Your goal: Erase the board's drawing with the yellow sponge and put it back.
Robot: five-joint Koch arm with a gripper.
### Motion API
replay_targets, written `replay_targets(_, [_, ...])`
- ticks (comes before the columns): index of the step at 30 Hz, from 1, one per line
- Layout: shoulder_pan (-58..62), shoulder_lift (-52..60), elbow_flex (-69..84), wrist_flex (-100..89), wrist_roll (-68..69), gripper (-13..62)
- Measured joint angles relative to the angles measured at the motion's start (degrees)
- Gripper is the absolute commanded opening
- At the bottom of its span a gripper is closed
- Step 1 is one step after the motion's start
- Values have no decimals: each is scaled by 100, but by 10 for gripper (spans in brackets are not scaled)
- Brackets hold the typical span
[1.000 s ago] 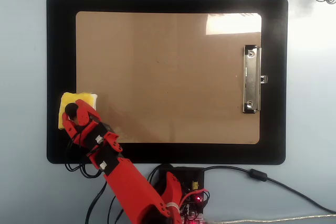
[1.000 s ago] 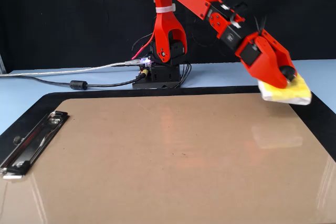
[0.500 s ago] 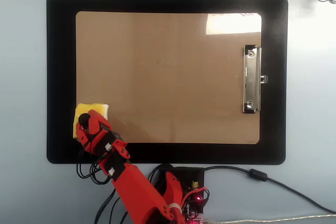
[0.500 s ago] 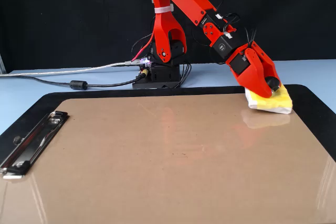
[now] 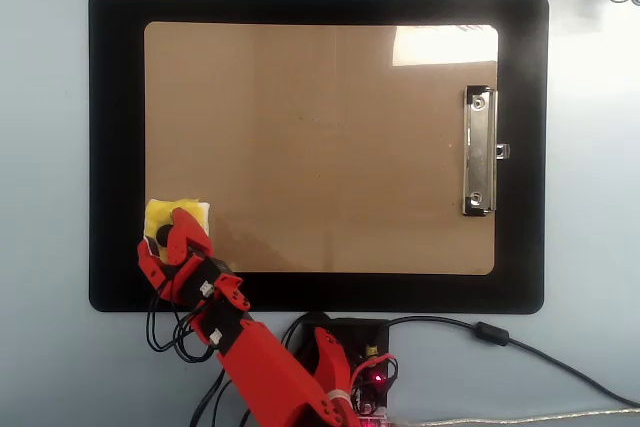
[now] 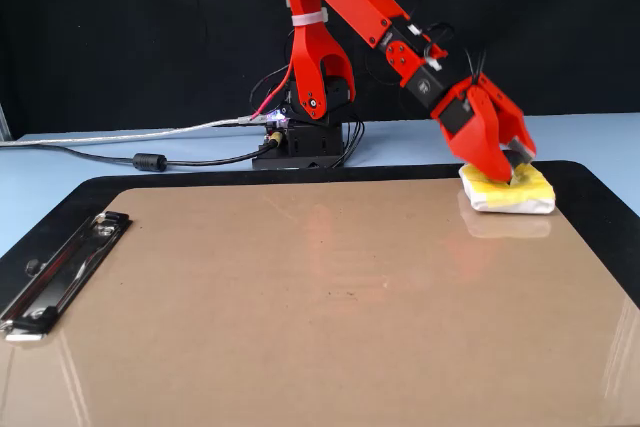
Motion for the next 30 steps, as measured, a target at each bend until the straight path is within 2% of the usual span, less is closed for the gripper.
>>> replay_targets(4, [53,826,0,176,-35,334])
replay_targets(7, [79,1415,-18,1046,-70,333])
replay_targets(13, [835,2602,-1512,4799,-79,336])
replay_targets(17, [1942,2628,-2162,6926,9,336])
replay_targets(22, [3454,2830,-1740,7708,141,337])
replay_targets(30, [4043,2830,-1072,9237,220,337])
